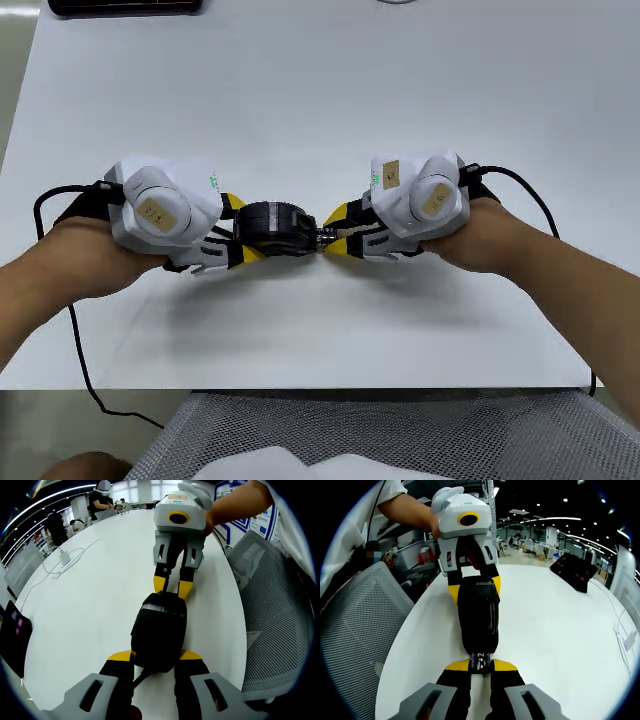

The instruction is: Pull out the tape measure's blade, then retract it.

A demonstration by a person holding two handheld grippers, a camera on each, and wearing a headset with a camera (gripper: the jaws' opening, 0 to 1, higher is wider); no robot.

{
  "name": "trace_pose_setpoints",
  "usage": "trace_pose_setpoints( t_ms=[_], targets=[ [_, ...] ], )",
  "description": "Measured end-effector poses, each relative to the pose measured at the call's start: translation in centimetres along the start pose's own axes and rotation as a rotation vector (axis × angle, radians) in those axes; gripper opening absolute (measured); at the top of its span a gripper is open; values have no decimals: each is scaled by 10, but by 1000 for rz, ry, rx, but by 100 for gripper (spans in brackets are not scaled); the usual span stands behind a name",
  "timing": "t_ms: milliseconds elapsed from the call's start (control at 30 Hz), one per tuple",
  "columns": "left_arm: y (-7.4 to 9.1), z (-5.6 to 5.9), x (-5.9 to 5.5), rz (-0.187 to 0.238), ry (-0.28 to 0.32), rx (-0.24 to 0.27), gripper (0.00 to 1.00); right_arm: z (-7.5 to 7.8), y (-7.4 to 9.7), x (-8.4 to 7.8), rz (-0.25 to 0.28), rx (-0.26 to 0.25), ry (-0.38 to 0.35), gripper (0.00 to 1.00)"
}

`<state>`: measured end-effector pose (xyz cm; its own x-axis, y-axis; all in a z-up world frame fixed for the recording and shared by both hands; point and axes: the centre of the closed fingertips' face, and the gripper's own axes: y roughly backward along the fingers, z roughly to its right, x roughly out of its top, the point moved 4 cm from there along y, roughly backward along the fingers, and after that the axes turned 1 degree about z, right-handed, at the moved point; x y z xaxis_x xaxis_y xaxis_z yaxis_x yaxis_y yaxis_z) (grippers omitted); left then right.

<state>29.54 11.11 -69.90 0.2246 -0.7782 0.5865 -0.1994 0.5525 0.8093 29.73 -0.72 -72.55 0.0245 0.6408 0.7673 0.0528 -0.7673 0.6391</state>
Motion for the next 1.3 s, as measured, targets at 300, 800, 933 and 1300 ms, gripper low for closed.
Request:
trace_pose_setpoints(
  t_ms=[300,800,933,1300],
  targets=[
    [1,1,0,-2,0,2,26,0,1,1,-4,0,3,10],
    [1,0,-2,3,4,-4,26,1,10,-3,-17,-4,5,10],
    [1,0,-2,3,5,-3,26,1,13,-5,-24,-5,6,10],
    [0,0,-2,2,11,0,26,1,19,-9,-32,-8,-1,10]
  ],
)
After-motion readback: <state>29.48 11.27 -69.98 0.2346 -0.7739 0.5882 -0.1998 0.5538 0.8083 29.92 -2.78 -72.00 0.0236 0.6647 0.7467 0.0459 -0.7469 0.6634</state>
